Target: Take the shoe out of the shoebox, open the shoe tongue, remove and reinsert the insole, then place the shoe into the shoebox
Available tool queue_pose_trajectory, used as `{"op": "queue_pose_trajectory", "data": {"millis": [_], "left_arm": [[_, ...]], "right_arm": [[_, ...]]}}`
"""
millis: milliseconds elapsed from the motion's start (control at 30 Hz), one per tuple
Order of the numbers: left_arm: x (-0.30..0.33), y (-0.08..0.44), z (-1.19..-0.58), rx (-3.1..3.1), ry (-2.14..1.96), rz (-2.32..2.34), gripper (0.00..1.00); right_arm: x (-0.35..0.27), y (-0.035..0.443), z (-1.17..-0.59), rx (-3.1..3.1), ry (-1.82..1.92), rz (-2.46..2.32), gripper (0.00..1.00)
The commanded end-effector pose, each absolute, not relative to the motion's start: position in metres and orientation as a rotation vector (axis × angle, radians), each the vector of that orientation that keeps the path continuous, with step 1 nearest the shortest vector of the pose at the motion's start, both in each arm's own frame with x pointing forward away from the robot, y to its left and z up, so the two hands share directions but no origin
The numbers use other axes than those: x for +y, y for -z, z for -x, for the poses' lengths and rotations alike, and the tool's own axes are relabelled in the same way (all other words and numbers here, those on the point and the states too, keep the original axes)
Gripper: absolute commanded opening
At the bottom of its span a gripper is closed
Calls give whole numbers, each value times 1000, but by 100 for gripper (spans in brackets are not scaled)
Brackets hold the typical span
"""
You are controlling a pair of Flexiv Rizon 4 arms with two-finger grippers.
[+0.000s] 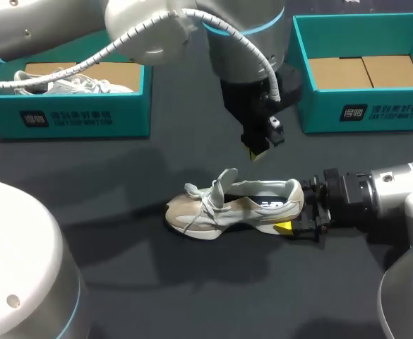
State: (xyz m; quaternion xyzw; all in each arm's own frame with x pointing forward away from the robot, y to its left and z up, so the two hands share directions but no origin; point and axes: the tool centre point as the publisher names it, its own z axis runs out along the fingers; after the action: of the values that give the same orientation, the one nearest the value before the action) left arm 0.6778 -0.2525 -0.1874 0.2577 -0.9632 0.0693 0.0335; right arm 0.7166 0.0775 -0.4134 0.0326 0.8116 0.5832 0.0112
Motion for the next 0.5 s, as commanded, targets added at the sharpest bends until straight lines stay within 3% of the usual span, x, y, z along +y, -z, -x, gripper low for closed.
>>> {"op": "queue_pose_trajectory", "data": {"millis": [33, 500], "left_arm": [[-260, 198, -678, -3024, -209, -700, 0], [-265, 216, -688, -3096, -291, -433, 0]], "right_arm": [[77, 412, -716, 2536, -1814, -103, 0], [77, 412, -716, 2536, -1814, -103, 0]]}}
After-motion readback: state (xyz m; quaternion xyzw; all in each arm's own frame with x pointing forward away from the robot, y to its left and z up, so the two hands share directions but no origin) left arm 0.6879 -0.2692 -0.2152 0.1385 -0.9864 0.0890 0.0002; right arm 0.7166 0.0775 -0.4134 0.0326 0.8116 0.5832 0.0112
